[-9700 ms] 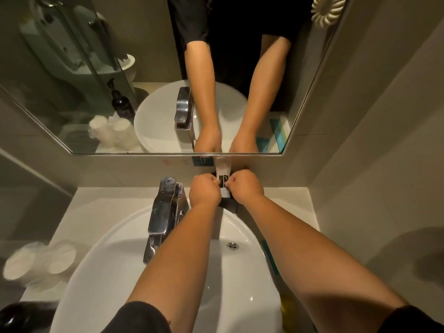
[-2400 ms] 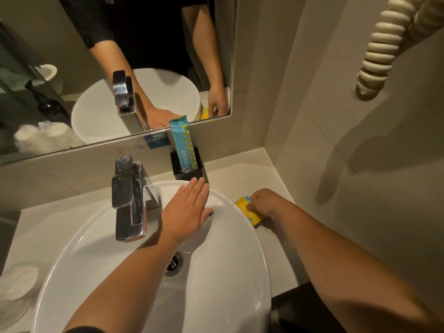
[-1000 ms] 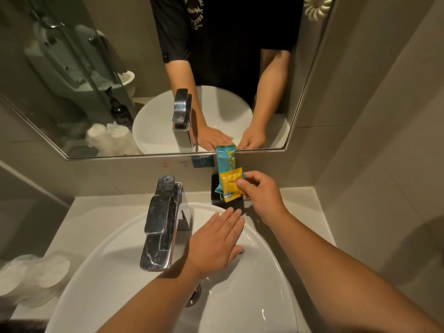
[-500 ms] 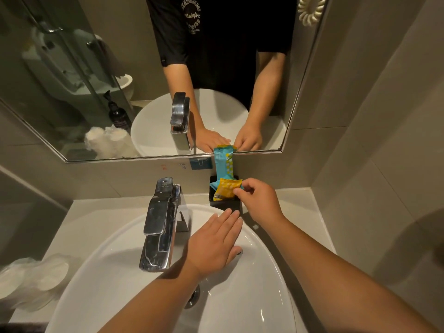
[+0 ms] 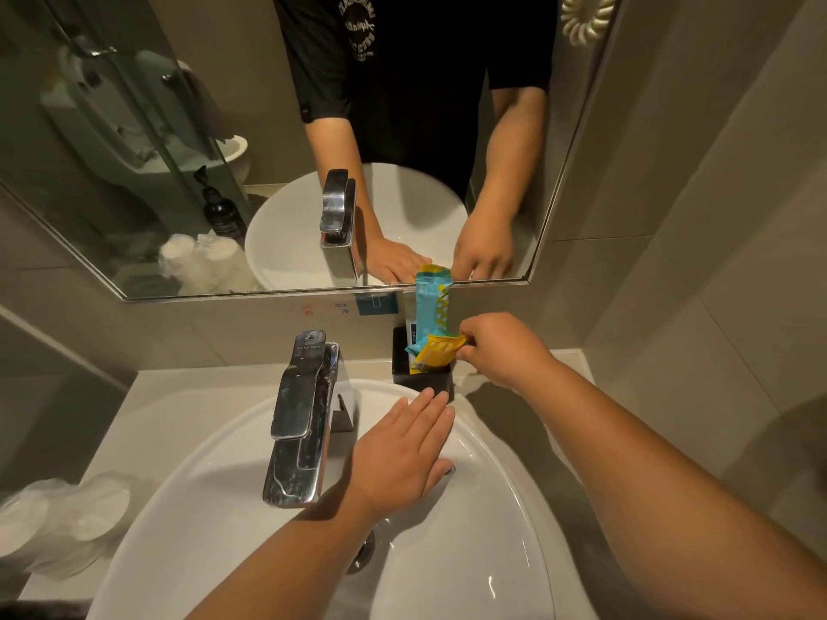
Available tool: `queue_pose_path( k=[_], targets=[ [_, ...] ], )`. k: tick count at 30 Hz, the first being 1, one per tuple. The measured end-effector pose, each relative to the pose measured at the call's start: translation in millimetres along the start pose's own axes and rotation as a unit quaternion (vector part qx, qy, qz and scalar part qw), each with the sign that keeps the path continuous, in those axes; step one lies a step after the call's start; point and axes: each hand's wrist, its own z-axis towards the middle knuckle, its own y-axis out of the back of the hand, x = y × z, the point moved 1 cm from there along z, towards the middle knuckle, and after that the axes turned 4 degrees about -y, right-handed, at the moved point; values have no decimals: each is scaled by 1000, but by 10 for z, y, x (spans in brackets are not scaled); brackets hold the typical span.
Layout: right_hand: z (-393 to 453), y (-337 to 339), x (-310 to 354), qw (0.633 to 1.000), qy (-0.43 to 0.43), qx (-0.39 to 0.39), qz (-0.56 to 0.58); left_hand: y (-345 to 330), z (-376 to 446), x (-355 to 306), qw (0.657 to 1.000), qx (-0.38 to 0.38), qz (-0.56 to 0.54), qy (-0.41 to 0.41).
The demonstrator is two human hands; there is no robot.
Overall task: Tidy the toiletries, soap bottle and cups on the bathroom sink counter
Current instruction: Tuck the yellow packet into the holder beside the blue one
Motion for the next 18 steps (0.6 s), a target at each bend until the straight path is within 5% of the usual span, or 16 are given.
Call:
queue_pose_path(
  k=[8,18],
  targets=[
    [94,-54,238,996,9,28,-82,-17,2,2,1000,-13,5,-6],
    [-7,-104,24,984,-30,42,172,-9,-4,-10,1000,-15,6,-1]
  ],
)
